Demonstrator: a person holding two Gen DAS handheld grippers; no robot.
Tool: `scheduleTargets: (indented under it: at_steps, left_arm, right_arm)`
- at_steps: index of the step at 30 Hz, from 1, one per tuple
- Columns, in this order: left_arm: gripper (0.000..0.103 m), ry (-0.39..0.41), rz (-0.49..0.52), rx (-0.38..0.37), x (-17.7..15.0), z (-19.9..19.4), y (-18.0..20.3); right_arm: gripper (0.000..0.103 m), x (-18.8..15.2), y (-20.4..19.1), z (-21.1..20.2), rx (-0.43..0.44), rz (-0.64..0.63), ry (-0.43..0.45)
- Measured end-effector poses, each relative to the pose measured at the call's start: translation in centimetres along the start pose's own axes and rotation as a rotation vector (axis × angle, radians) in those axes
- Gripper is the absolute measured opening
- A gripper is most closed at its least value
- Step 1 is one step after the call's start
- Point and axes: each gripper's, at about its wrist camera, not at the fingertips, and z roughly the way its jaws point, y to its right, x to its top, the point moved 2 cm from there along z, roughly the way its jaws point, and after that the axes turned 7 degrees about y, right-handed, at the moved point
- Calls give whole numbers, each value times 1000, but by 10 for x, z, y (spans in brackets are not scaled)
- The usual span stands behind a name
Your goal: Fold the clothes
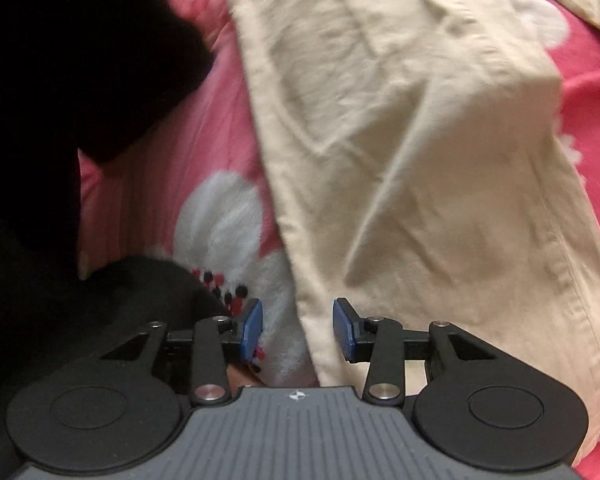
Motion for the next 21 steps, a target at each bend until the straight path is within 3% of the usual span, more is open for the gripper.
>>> scheduleTargets:
  at_steps: [3, 6, 10, 12, 16, 17, 20, 21]
  left_arm:
    - [39, 36, -26, 1, 13, 4, -3]
    - [40, -39, -66, 61, 22, 36, -10]
    - [40, -162, -288, 83, 20, 77, -33]
    - [42, -162, -383, 73, 20, 87, -39]
    - [50, -128, -459, 85, 18, 96, -36]
    - [48, -119, -450, 92, 18, 95, -33]
    - [20, -70, -386, 90, 19, 86, -26]
    - [16, -49, -368, 90, 20, 81, -24]
  right_arm:
    - [43, 6, 10, -6, 12, 49, 43]
    - [43, 9, 16, -9, -12, 75, 85]
    - [43, 12, 18, -9, -28, 93, 107]
    - [43, 11, 18, -8, -26, 95, 105]
    - [43, 12, 15, 0, -20, 80, 95]
    - [43, 13, 15, 2, -22, 75, 95]
    - [42, 16, 17, 3, -28, 69, 103]
    - [42, 16, 18, 2, -29, 70, 107]
